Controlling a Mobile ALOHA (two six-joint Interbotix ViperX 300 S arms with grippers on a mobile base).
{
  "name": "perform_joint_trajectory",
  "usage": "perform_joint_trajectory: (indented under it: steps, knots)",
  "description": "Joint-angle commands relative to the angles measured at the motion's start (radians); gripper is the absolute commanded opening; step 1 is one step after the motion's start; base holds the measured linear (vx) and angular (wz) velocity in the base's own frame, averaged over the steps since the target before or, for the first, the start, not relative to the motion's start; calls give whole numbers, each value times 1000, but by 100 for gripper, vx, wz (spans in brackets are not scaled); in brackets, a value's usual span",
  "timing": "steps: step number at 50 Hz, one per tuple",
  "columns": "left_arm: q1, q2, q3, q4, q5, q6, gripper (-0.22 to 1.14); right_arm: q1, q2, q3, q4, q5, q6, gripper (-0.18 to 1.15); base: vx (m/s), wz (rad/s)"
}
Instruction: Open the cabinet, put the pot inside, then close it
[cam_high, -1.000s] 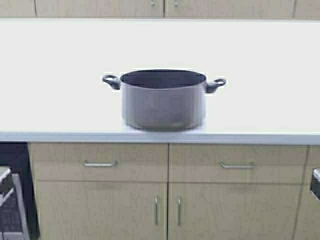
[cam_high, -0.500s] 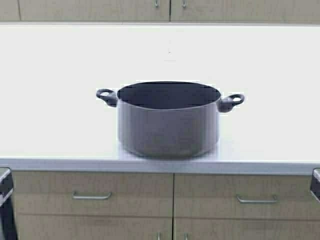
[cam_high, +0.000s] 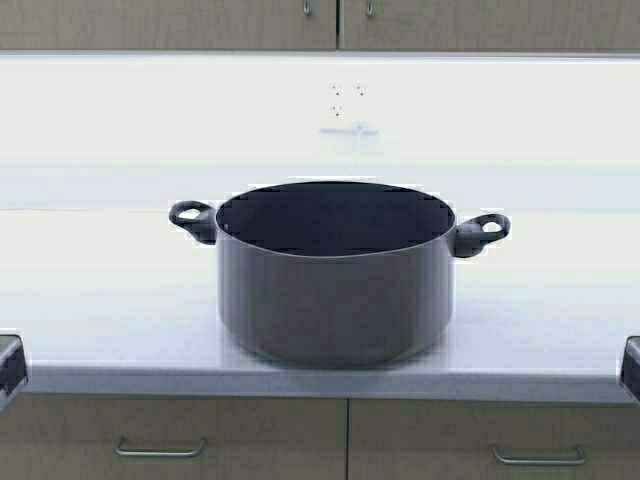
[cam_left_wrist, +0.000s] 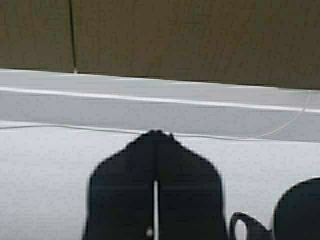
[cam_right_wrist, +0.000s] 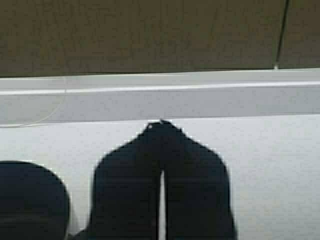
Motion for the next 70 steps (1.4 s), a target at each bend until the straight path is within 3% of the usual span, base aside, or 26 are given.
perform_joint_trajectory:
  steps: [1, 4, 6, 10, 13, 23, 33, 43, 56, 62, 70]
  knots:
    - [-210, -14, -35, 38, 75, -17, 68, 143, 3, -49, -2, 109, 9, 90, 13, 2]
    - [-333, -9, -52, 34, 127, -28, 100, 233, 8, -60, 0, 140, 11, 113, 11, 3]
    - [-405, 2, -66, 34, 138, -26, 111, 293, 17, -69, 0, 133, 9, 111, 9, 2]
    - [-515, 57, -98, 32, 114, -26, 102, 390, 43, -94, 0, 81, 9, 101, 9, 1]
    - [-548, 123, -118, 32, 80, -26, 98, 440, 78, -106, 0, 8, 8, 102, 7, 2]
    - [-554, 388, -213, 29, -132, -21, 101, 503, 322, -206, -3, -187, -6, 103, 3, 1]
    - [-552, 644, -367, -34, -314, -8, 101, 506, 575, -394, 20, -318, -48, 103, 0, 0]
    - [-581, 885, -557, -268, -472, 124, 101, 506, 793, -614, 264, -357, -170, 103, 0, 0]
    - [-617, 1092, -756, -499, -598, 279, 101, 548, 951, -746, 618, -512, -534, 103, 0, 0]
    - [-614, 1172, -844, -543, -623, 299, 101, 563, 994, -781, 715, -566, -641, 103, 1, 0]
    - [-614, 1233, -899, -543, -621, 298, 101, 565, 1019, -798, 718, -568, -643, 103, 1, 0]
